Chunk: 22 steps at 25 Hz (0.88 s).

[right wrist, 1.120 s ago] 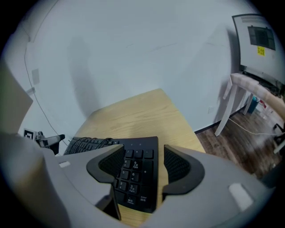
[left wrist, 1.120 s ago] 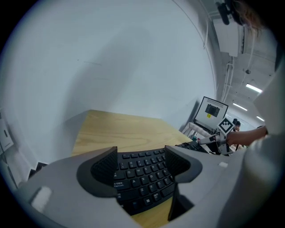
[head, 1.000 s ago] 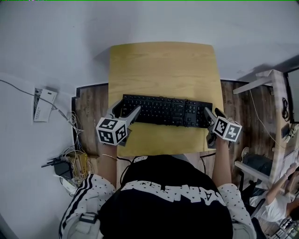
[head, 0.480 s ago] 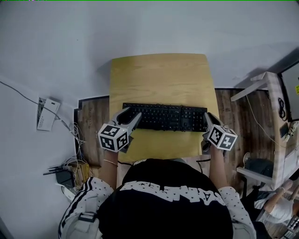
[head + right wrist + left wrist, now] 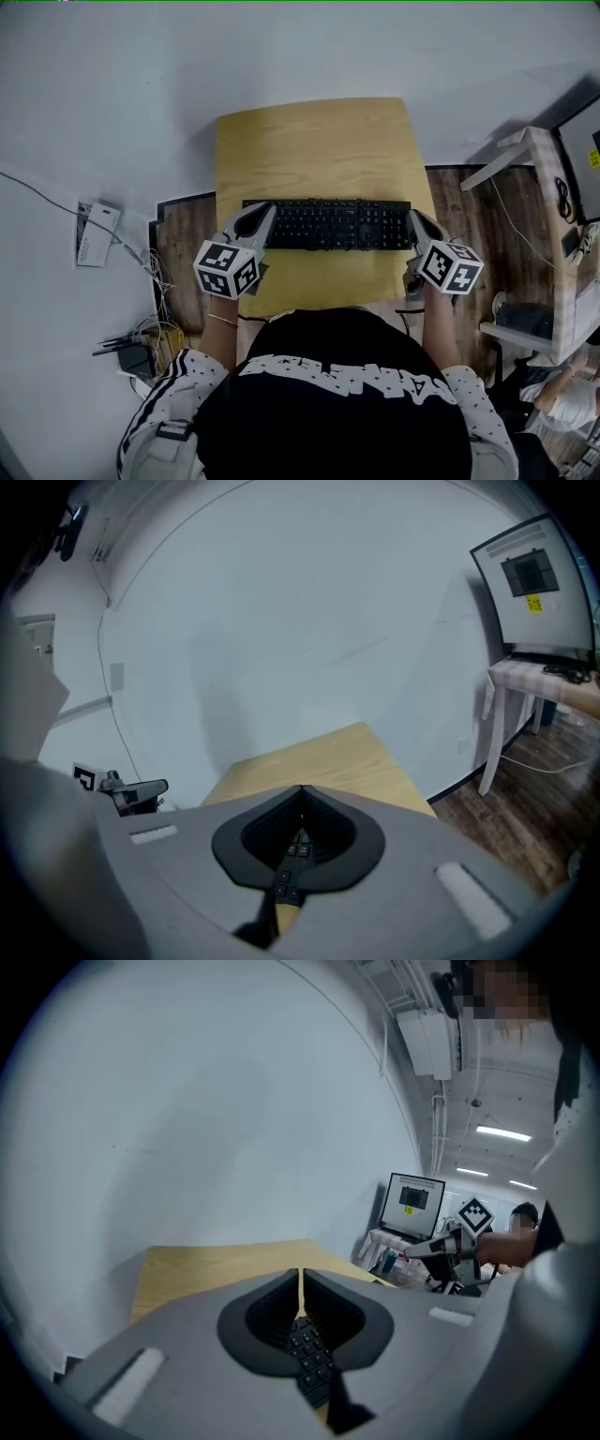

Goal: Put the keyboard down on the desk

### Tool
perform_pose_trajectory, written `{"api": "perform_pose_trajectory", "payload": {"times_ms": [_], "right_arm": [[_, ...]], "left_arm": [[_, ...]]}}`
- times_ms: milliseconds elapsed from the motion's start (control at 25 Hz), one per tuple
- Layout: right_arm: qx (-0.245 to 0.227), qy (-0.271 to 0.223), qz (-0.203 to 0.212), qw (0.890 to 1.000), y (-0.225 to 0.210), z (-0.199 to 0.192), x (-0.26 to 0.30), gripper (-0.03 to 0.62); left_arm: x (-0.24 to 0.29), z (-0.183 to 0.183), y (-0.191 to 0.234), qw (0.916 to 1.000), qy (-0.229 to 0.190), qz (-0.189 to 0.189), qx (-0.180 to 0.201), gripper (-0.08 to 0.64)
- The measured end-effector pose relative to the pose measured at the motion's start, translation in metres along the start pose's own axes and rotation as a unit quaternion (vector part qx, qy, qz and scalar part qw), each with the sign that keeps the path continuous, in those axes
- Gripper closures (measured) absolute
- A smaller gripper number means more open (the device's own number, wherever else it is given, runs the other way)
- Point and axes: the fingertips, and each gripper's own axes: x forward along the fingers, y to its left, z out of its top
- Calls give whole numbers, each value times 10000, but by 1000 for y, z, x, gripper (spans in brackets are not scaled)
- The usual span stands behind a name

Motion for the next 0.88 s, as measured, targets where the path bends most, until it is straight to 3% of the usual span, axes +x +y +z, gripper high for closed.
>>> {"api": "perform_pose_trajectory", "payload": {"times_ms": [480,880], "right_arm": [[-74,-94,378,9992,20,10,-21,581],[-192,-31,484,9986,27,6,-26,581]], "left_arm": [[2,15,-25,9995,-53,-288,135,546],[-3,17,-29,9994,-83,-285,160,546]]}}
